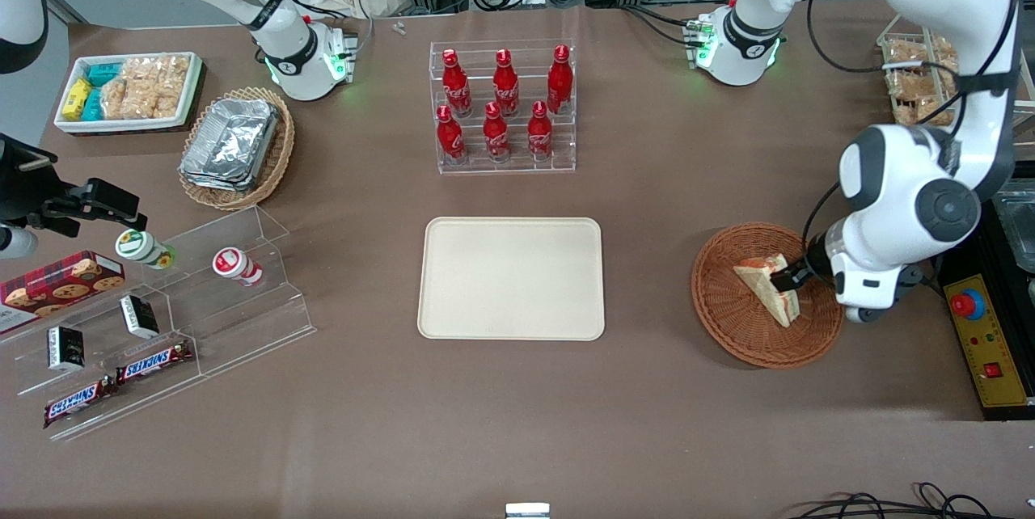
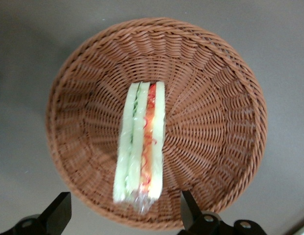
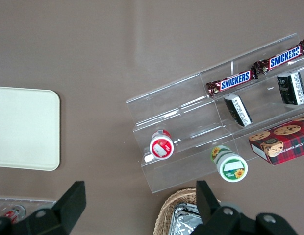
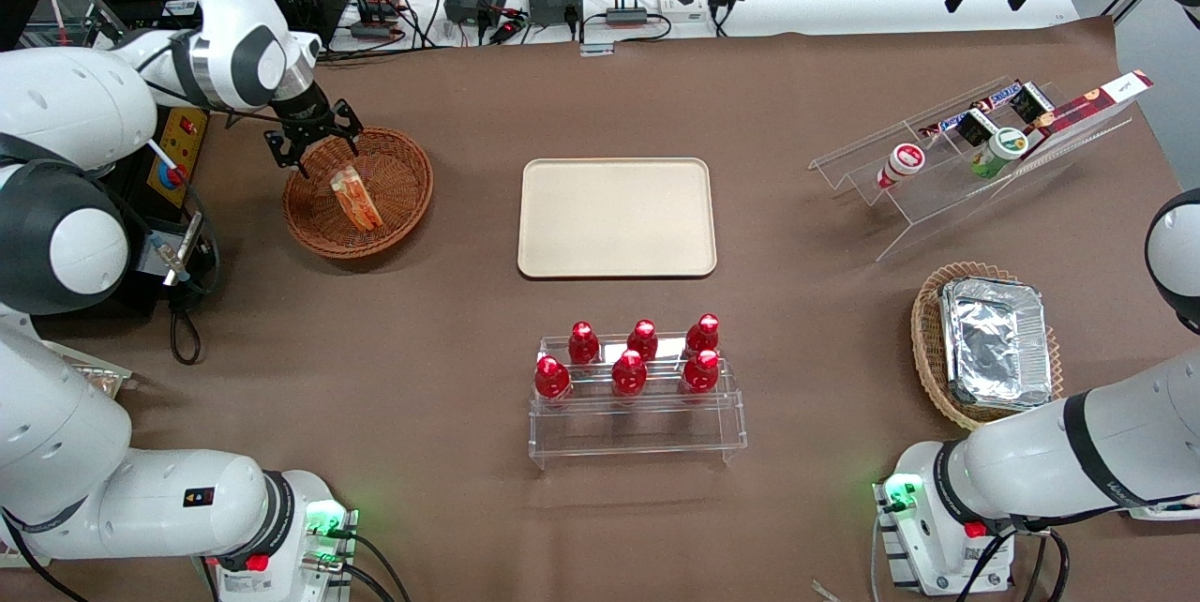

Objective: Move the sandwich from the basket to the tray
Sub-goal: 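Close the left gripper on the sandwich and lift it from the basket, then carry the sandwich with the left gripper over to the cream tray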

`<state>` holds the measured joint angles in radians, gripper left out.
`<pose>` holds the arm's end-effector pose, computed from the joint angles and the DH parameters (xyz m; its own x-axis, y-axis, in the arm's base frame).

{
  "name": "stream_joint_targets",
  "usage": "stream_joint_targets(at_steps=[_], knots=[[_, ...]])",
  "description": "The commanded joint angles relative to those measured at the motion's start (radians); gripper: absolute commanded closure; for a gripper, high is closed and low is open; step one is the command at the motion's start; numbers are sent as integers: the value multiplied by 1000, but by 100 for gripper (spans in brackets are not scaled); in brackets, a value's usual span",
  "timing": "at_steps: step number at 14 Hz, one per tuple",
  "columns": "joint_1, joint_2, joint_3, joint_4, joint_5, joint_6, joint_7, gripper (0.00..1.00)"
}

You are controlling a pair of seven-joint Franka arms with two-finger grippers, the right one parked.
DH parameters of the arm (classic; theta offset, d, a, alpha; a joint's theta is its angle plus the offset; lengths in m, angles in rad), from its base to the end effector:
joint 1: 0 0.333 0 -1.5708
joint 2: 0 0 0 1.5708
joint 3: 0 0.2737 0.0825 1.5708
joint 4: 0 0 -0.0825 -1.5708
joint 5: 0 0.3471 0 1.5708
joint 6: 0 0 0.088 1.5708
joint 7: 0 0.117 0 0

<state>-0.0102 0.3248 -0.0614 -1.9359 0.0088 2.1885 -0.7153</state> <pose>0.5638 -0.0391 0.2861 0.7993 0.5976 -0.0623 0.5965 -0.8017 -0.0372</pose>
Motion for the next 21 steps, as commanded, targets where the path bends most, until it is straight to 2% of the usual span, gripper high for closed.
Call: stream_joint_targets(at_steps=[1,6,10,11,12,13,14,15,17,20,21], knots=[[-23,17,-3,-52,13,109,-56,0],[-48,54,-3,-80,16,154,-81,0],[-39,42,0,-95,48,145,-69,1],[-37,51,2,-95,63,148,-69,6],[-24,57,0,-95,77,151,-70,31],[-22,59,0,-94,79,151,-70,67],[-20,57,0,-87,79,151,-70,95],[-20,51,2,-87,80,151,-66,100],[-22,7,14,-80,80,113,-55,100],[-34,-81,2,35,60,-152,22,100],[-39,-87,-32,82,56,-220,14,100]])
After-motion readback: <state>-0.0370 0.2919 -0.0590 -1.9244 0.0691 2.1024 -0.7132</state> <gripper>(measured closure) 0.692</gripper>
